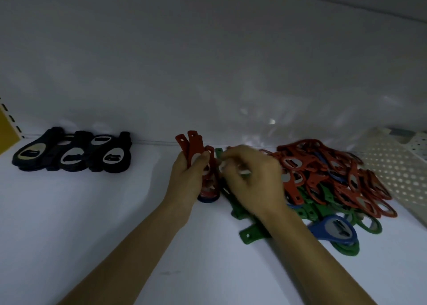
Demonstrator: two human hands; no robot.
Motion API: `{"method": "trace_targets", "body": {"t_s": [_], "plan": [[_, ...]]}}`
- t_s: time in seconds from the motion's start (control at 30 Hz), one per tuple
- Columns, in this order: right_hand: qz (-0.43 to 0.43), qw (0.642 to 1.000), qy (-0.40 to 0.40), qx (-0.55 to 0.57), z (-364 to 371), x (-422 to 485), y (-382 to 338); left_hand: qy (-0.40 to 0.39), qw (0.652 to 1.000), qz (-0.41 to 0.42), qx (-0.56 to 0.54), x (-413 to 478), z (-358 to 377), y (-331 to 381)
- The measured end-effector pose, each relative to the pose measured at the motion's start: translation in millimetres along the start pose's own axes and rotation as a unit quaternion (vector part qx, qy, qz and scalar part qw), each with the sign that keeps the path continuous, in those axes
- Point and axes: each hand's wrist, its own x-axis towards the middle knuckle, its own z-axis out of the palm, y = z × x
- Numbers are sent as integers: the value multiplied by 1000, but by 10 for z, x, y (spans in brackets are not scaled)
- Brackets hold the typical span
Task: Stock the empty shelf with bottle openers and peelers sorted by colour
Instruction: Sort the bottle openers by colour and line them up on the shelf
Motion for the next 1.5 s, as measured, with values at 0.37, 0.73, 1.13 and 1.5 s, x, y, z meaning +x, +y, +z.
{"method": "trace_targets", "body": {"t_s": [0.37,0.73,1.13,1.5], "plan": [[184,886,-178,-388,-24,171,549,-38,998,54,-20,-28,18,-42],[209,973,91,-38,-88,105,269,-22,998,31,-43,-34,53,-18],[196,977,-45,75,34,-54,-51,-34,987,153,21,-73,39,-65],[307,858,-79,403,-21,17,-63,-34,886,311,344,-151,93,-176]]}}
